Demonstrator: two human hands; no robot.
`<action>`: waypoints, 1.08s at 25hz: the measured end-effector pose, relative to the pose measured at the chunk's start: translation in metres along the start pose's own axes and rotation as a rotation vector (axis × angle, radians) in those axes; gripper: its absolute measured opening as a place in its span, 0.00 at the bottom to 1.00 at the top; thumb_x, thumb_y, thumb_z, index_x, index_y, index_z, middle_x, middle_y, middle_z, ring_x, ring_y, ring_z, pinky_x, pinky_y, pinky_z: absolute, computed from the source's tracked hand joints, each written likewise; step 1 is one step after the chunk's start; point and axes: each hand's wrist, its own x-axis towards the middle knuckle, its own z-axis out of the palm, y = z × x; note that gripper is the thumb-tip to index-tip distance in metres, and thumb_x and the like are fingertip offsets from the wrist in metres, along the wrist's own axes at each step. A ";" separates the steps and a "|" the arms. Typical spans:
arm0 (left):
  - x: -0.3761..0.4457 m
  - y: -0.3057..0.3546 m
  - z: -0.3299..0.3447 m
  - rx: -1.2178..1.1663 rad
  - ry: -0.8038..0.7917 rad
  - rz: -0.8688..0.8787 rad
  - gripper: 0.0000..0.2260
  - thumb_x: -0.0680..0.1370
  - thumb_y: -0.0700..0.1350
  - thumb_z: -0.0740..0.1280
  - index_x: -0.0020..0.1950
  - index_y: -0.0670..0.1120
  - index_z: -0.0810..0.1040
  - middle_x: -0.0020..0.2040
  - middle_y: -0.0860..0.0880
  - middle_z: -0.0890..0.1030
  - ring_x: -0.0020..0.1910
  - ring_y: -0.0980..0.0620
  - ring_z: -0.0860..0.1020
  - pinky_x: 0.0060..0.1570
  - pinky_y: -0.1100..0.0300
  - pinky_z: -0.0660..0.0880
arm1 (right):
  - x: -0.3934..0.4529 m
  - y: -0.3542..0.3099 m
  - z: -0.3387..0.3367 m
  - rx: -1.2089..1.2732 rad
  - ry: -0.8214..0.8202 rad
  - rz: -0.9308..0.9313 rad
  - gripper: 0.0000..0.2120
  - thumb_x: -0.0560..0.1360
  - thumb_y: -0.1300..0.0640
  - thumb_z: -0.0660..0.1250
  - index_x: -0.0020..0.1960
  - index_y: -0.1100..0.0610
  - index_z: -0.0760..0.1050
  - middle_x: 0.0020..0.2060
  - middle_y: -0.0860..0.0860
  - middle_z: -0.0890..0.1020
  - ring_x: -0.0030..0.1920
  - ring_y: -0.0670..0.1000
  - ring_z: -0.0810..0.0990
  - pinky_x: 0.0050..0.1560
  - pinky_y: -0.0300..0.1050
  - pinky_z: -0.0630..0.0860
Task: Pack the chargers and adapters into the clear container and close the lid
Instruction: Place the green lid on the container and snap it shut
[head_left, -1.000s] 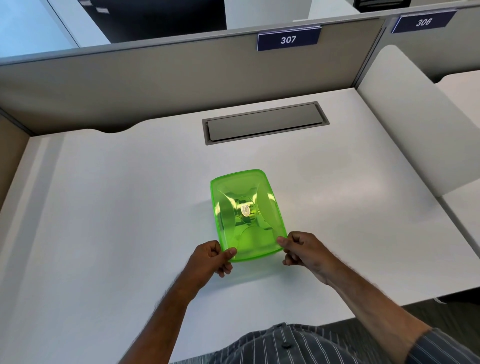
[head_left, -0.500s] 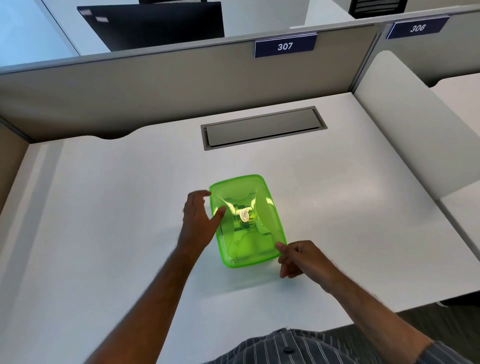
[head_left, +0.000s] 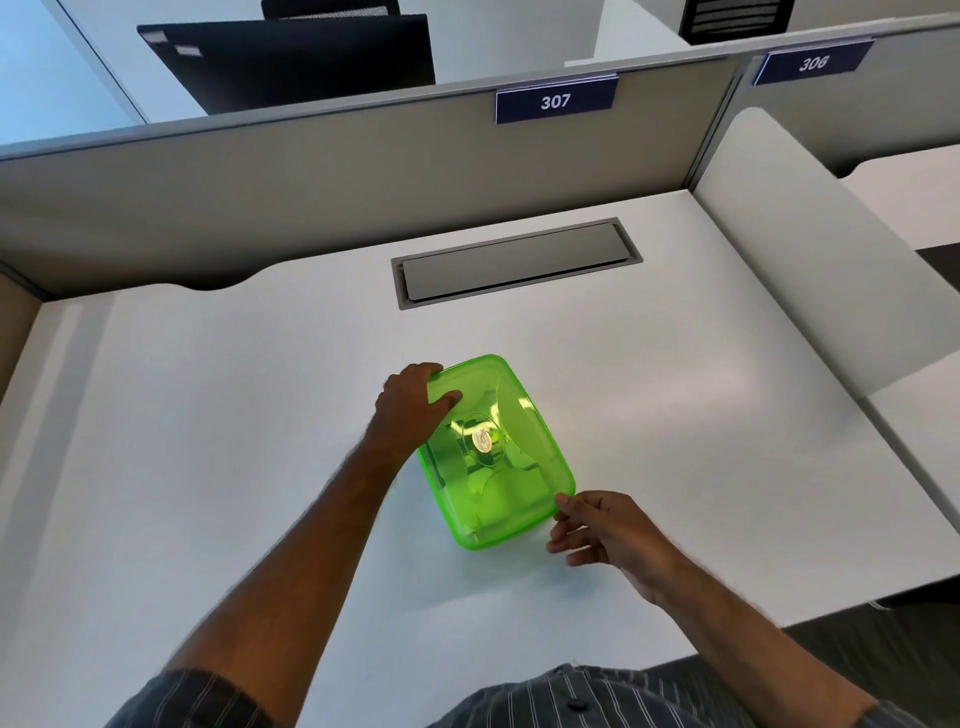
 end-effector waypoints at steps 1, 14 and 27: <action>-0.004 -0.004 -0.001 -0.018 0.021 -0.022 0.24 0.78 0.55 0.73 0.71 0.48 0.76 0.69 0.46 0.79 0.69 0.42 0.74 0.71 0.46 0.69 | 0.001 -0.002 -0.002 0.011 0.018 -0.007 0.16 0.73 0.45 0.75 0.44 0.59 0.81 0.42 0.62 0.85 0.46 0.64 0.87 0.37 0.47 0.82; -0.100 -0.040 -0.006 -0.277 0.140 -0.257 0.13 0.72 0.55 0.78 0.51 0.52 0.81 0.50 0.56 0.83 0.51 0.52 0.82 0.53 0.51 0.79 | 0.021 -0.031 -0.018 -0.088 0.205 -0.179 0.12 0.76 0.60 0.73 0.55 0.62 0.75 0.43 0.57 0.80 0.38 0.52 0.82 0.37 0.49 0.81; -0.132 -0.042 0.020 -0.588 0.037 -0.402 0.19 0.69 0.55 0.80 0.53 0.53 0.76 0.45 0.47 0.80 0.44 0.44 0.83 0.46 0.41 0.84 | 0.030 -0.049 -0.022 -0.300 0.269 -0.230 0.11 0.80 0.55 0.67 0.61 0.48 0.77 0.42 0.53 0.79 0.39 0.50 0.79 0.32 0.47 0.78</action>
